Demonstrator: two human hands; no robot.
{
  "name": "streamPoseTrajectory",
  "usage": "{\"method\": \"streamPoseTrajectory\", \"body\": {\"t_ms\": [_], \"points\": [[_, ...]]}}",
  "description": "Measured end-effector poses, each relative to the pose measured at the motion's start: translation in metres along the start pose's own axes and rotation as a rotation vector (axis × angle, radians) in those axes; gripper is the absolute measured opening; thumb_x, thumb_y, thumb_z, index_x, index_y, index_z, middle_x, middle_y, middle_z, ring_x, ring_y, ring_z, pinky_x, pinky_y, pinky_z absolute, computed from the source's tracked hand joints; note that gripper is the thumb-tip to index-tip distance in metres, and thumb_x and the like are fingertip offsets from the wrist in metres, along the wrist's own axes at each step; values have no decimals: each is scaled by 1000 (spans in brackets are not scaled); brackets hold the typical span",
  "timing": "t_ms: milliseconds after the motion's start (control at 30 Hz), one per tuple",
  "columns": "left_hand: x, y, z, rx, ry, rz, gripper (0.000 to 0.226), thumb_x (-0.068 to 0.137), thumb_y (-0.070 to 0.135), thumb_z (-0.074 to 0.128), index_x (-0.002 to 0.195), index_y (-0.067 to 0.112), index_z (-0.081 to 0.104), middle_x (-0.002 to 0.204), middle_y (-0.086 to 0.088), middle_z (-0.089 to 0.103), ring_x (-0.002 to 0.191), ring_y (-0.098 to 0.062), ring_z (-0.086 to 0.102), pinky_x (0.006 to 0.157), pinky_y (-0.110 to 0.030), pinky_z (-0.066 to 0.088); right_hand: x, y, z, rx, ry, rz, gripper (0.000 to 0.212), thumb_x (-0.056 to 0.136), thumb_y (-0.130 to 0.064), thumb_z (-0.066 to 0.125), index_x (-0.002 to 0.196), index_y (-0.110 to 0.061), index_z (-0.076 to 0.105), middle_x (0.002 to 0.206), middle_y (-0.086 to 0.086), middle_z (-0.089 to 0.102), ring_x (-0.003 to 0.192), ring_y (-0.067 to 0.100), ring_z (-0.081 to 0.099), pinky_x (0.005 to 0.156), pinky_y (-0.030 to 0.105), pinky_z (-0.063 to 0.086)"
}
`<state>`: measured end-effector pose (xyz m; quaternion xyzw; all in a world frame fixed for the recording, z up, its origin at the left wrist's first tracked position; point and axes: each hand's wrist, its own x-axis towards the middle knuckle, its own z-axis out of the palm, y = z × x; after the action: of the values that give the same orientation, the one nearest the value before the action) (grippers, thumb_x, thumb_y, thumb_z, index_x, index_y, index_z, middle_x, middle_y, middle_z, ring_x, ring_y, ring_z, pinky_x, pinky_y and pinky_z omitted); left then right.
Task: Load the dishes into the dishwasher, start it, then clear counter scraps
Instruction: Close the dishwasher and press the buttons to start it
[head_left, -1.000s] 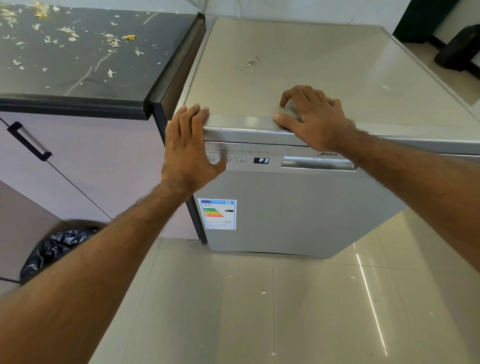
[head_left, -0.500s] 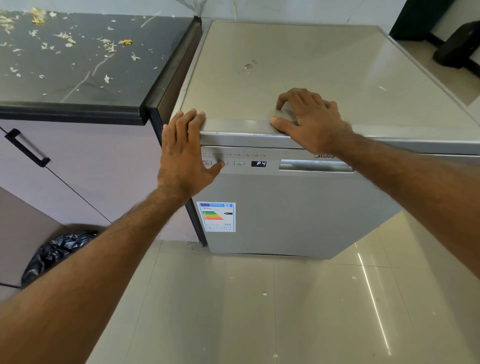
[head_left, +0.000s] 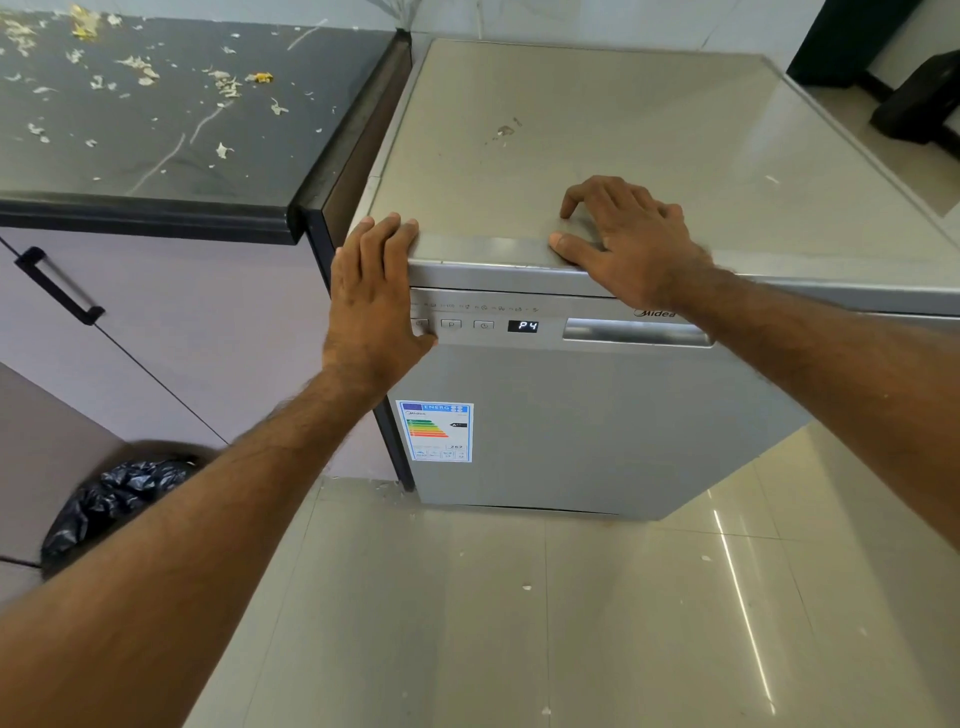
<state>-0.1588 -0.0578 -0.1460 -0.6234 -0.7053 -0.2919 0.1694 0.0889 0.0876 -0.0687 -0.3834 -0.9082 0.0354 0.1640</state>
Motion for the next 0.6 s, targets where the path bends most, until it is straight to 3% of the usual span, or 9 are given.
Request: {"method": "streamPoseTrajectory", "body": {"t_ms": [600], "points": [[-1, 2, -1, -14, 9, -8, 103, 67, 43, 86, 147, 8, 32, 151, -14, 36, 142, -35, 28, 119, -51, 27, -1, -1, 0, 12, 13, 7, 35, 97, -56, 43, 123, -34, 46, 141, -10, 42, 135, 18, 37, 106, 44, 25]]}}
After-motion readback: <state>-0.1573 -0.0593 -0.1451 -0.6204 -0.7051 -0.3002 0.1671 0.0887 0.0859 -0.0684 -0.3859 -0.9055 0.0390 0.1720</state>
